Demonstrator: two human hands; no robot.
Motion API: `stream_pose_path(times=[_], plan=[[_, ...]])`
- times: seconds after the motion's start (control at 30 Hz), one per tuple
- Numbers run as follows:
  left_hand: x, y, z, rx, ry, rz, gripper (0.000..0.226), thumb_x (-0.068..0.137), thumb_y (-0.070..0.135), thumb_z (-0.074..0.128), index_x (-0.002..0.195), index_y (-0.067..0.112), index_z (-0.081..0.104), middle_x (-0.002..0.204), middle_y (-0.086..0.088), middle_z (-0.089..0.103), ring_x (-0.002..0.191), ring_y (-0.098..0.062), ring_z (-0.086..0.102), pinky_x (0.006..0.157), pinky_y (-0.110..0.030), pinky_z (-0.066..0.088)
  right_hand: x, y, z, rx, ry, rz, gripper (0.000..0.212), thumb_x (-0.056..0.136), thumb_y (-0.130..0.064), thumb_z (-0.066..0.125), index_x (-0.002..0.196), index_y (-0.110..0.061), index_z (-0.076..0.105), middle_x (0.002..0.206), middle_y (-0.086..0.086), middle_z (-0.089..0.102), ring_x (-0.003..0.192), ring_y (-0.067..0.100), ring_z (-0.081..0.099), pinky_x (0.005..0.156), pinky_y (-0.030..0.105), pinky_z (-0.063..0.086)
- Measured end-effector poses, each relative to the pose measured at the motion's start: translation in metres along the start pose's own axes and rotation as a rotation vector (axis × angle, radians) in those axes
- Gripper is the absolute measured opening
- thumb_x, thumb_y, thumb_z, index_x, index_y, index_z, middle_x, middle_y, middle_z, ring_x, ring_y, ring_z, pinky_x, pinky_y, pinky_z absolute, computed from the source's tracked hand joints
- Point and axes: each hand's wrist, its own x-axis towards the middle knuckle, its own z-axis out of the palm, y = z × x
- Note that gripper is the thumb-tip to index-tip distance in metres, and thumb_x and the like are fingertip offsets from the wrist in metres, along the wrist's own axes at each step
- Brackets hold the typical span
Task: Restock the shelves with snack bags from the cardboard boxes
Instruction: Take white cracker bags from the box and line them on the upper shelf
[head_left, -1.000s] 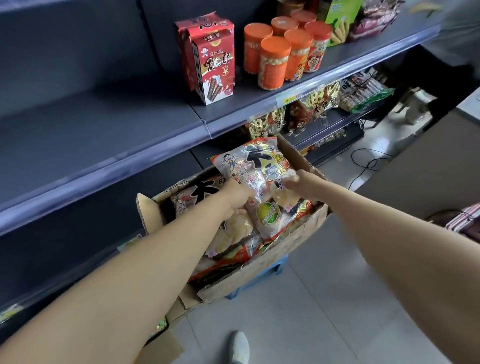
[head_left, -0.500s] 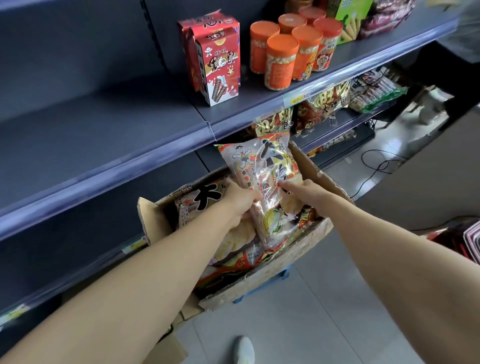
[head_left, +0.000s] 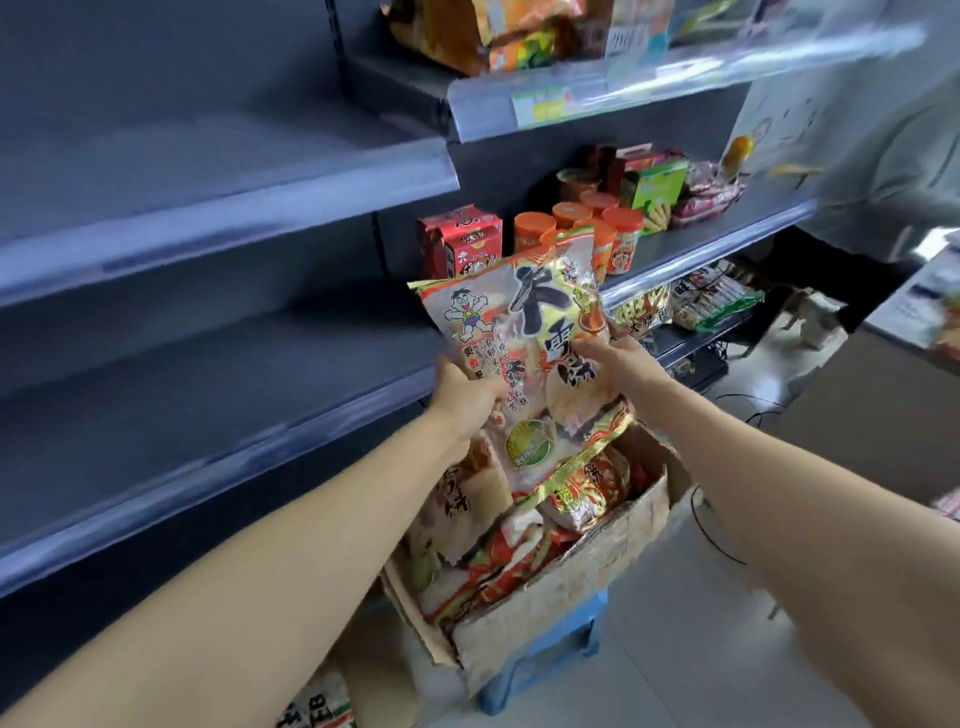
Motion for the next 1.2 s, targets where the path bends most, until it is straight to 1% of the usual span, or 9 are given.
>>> stream_pose_path(times=[0.1, 0.3, 0.57, 0.7, 0.8, 0.97, 1.03, 1.13, 1.2], plan=[[-0.023, 0.033, -0.025, -0.039, 0.015, 0.101, 0.042, 0.079, -0.004, 0.056, 0.115, 0.004, 0.035, 0.084, -0.004, 0.047, 0.072, -0.015, 0.049, 0.062, -0.033, 0.044, -0.033, -0.034, 0.008, 0.073, 0.074, -0.103, 0.028, 0.087, -0.034, 0.067, 0.086, -0.012, 0.05, 0.081, 0.003, 0.056, 0.065, 0.012, 0.052, 0.055, 0.022, 0.041], [-0.069, 0.095, -0.086, -0.007, 0.101, 0.337, 0.042, 0.084, -0.005, 0.049, 0.124, 0.003, 0.038, 0.106, -0.013, 0.057, 0.092, -0.022, 0.055, 0.073, -0.034, 0.046, -0.097, -0.108, 0.044, 0.149, 0.197, -0.309, 0.073, 0.067, -0.056, 0.074, 0.114, -0.008, 0.047, 0.103, 0.007, 0.064, 0.085, 0.02, 0.065, 0.07, 0.034, 0.055], [-0.127, 0.142, -0.218, 0.072, 0.376, 0.528, 0.039, 0.095, 0.0, 0.043, 0.133, 0.006, 0.038, 0.128, -0.01, 0.053, 0.107, -0.022, 0.052, 0.087, -0.029, 0.041, -0.165, -0.201, 0.151, 0.211, 0.159, -0.477, 0.075, 0.07, -0.051, 0.071, 0.131, -0.024, 0.037, 0.116, 0.004, 0.06, 0.101, 0.024, 0.061, 0.095, 0.043, 0.049], [-0.143, 0.157, -0.29, 0.073, 0.469, 0.559, 0.059, 0.099, 0.008, 0.043, 0.15, 0.022, 0.019, 0.148, -0.008, 0.037, 0.119, -0.017, 0.048, 0.094, -0.026, 0.039, -0.188, -0.243, 0.211, 0.202, 0.095, -0.572, 0.082, 0.063, -0.054, 0.067, 0.133, -0.025, 0.038, 0.122, 0.003, 0.057, 0.109, 0.025, 0.059, 0.098, 0.046, 0.048], [-0.155, 0.17, -0.337, 0.072, 0.516, 0.558, 0.064, 0.1, 0.012, 0.046, 0.152, 0.029, 0.013, 0.152, -0.007, 0.029, 0.111, -0.012, 0.044, 0.083, -0.021, 0.036, -0.197, -0.271, 0.247, 0.201, 0.04, -0.63, 0.075, 0.066, -0.052, 0.068, 0.131, -0.025, 0.04, 0.121, 0.0, 0.057, 0.11, 0.023, 0.058, 0.098, 0.044, 0.048], [-0.159, 0.192, -0.399, 0.11, 0.563, 0.586, 0.064, 0.099, 0.01, 0.047, 0.152, 0.025, 0.014, 0.153, -0.002, 0.033, 0.136, -0.021, 0.037, 0.107, -0.033, 0.032, -0.193, -0.32, 0.294, 0.216, -0.058, -0.73, 0.055, 0.082, -0.036, 0.067, 0.128, -0.02, 0.042, 0.118, 0.001, 0.059, 0.105, 0.021, 0.06, 0.09, 0.037, 0.051], [-0.153, 0.2, -0.422, 0.132, 0.561, 0.558, 0.07, 0.097, 0.004, 0.048, 0.153, 0.026, 0.011, 0.157, -0.005, 0.025, 0.131, -0.024, 0.043, 0.109, -0.04, 0.036, -0.185, -0.337, 0.311, 0.213, -0.091, -0.764, 0.05, 0.084, -0.035, 0.067, 0.126, -0.02, 0.044, 0.116, 0.0, 0.06, 0.104, 0.02, 0.06, 0.087, 0.035, 0.05], [-0.139, 0.212, -0.449, 0.182, 0.564, 0.507, 0.08, 0.093, -0.008, 0.047, 0.152, 0.029, 0.009, 0.155, -0.009, 0.029, 0.099, -0.02, 0.059, 0.091, -0.043, 0.049, -0.167, -0.359, 0.332, 0.197, -0.133, -0.801, 0.047, 0.085, -0.036, 0.065, 0.124, -0.021, 0.043, 0.113, -0.003, 0.059, 0.104, 0.019, 0.059, 0.089, 0.036, 0.05], [-0.126, 0.223, -0.458, 0.213, 0.567, 0.515, 0.081, 0.091, -0.011, 0.046, 0.153, 0.027, 0.009, 0.15, -0.01, 0.038, 0.101, -0.023, 0.059, 0.086, -0.042, 0.052, -0.152, -0.372, 0.341, 0.148, -0.156, -0.831, 0.05, 0.088, -0.036, 0.06, 0.13, -0.021, 0.037, 0.115, -0.004, 0.056, 0.103, 0.018, 0.057, 0.087, 0.035, 0.048]])
